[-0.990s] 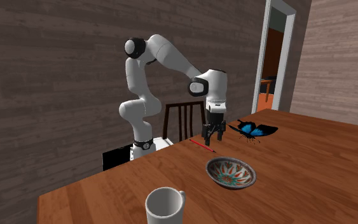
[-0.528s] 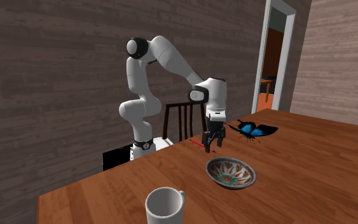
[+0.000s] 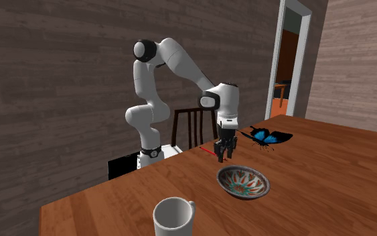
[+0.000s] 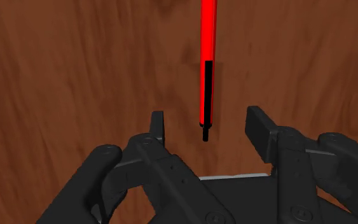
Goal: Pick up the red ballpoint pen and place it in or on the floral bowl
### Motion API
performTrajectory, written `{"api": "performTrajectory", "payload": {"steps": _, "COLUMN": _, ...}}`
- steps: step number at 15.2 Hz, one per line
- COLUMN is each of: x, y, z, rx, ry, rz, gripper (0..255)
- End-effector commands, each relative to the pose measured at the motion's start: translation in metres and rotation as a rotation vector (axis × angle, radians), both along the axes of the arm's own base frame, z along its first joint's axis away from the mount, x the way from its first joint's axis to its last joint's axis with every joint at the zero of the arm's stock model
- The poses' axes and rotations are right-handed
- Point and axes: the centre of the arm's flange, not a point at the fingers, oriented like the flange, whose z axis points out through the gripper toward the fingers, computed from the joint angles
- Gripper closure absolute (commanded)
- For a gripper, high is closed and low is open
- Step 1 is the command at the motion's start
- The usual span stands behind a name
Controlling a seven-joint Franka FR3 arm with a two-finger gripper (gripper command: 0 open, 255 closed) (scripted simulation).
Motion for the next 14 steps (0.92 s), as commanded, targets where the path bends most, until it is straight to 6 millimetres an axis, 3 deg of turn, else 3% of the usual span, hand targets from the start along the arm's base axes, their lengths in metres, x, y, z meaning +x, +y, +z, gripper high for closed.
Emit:
{"api": "performTrajectory", "payload": {"steps": 1, "x": 0.000, "y": 0.000, "z": 0.000, "rx": 0.000, "ry": 0.000, "rz": 0.000, "gripper": 255}}
{"api": "performTrajectory", "payload": {"steps": 9, "x": 0.000, "y": 0.000, "z": 0.000, "rx": 0.000, "ry": 0.000, "rz": 0.000, "gripper": 255}}
{"api": "performTrajectory", "payload": {"steps": 14, "x": 0.000, "y": 0.000, "z": 0.026, "rx": 0.000, "ry": 0.000, "rz": 0.000, "gripper": 255}}
